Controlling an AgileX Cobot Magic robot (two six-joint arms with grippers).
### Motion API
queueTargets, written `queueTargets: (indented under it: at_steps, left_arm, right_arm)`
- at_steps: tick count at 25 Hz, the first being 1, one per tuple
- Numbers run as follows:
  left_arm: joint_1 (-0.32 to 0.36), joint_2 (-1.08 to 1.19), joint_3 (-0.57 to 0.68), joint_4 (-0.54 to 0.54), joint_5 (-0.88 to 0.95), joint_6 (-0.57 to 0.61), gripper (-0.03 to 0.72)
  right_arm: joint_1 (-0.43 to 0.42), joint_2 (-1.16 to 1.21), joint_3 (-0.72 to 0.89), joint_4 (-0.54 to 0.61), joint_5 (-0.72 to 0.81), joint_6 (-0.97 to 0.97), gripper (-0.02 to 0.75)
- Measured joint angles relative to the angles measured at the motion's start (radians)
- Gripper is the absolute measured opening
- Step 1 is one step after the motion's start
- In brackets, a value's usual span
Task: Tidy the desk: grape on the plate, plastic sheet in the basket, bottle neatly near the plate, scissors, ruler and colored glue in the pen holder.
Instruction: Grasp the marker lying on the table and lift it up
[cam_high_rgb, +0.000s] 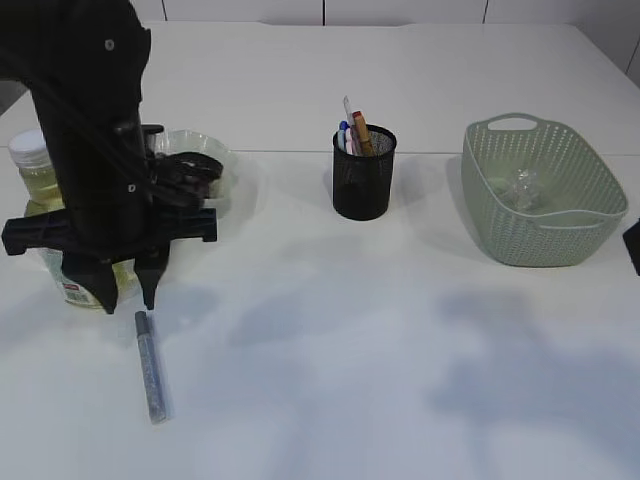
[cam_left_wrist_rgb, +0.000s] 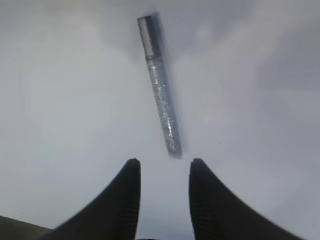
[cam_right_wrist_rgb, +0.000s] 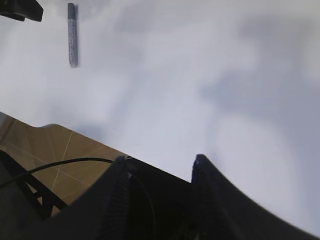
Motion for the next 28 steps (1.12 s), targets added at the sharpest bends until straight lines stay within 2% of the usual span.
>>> queueTargets:
  at_steps: [5, 10, 28]
  left_arm:
    - [0.000, 0.000, 0.061, 0.017, -0.033, -0.071, 0.248]
    - [0.000, 0.000, 0.128, 0.027, -0.099, -0.082, 0.248]
    - [0.013, 0.059, 0.134, 0.033, -0.188, -0.084, 0.246]
  right_arm:
    - [0.000, -0.031, 0.000, 0.000, 0.001, 0.001, 0.342]
    - [0.000, -0.051, 0.000, 0.000, 0.002, 0.001, 0.342]
    - [0.000, -0.063, 0.000, 0.001, 0.002, 0.001, 0.342]
